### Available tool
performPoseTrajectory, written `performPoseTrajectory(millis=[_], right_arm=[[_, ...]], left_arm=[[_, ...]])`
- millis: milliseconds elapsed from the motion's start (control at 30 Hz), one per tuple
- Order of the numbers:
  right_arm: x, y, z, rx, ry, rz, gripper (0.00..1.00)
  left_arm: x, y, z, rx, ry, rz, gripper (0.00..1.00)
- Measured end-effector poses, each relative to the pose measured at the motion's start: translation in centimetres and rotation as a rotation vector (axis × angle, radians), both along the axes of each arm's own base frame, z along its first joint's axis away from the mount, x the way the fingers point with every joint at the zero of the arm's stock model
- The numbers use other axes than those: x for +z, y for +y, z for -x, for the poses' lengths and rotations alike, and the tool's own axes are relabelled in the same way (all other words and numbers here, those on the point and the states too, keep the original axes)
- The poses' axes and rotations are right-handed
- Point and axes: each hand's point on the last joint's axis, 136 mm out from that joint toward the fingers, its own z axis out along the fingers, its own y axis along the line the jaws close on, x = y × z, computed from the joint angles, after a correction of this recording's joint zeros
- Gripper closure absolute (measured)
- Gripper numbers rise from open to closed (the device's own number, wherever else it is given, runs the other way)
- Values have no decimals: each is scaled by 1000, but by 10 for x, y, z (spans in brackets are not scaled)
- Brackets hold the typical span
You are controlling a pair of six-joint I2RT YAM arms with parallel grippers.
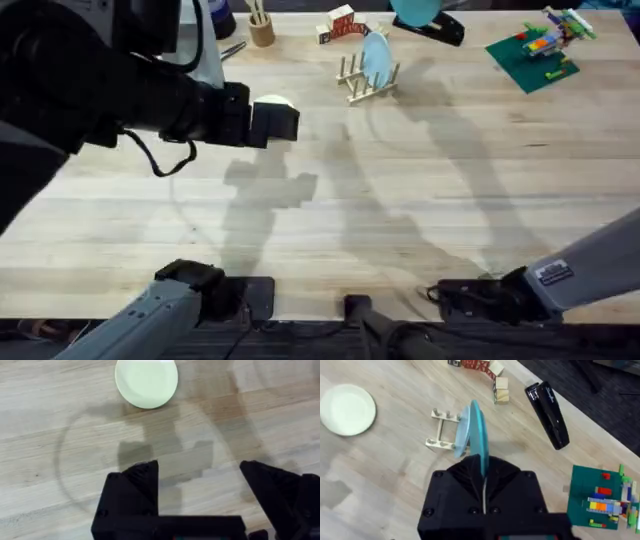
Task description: Pick up the plates from the table one by one and place each into a slot on the dish rack.
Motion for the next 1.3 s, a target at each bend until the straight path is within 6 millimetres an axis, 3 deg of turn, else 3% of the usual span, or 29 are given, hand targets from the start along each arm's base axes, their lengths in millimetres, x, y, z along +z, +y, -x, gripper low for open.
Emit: performPoseTrajectory(millis=[300, 533, 833, 1000, 1300], right_arm=[[-23, 3, -10, -10, 49, 6, 973], [-24, 5, -8, -21, 62, -3, 972], [-30, 29, 2, -8, 94, -26, 972], [-51, 42, -1, 11, 138, -12, 972], [-86, 47, -14, 8, 191, 8, 972]], left_arm=[[0, 0, 0, 0, 0, 0, 6], [0, 0, 0, 1, 0, -1, 6], [0, 0, 0, 1, 0, -1, 6], [0, 0, 0, 1, 0, -2, 6], [0, 0, 0, 1, 0, -2, 6]])
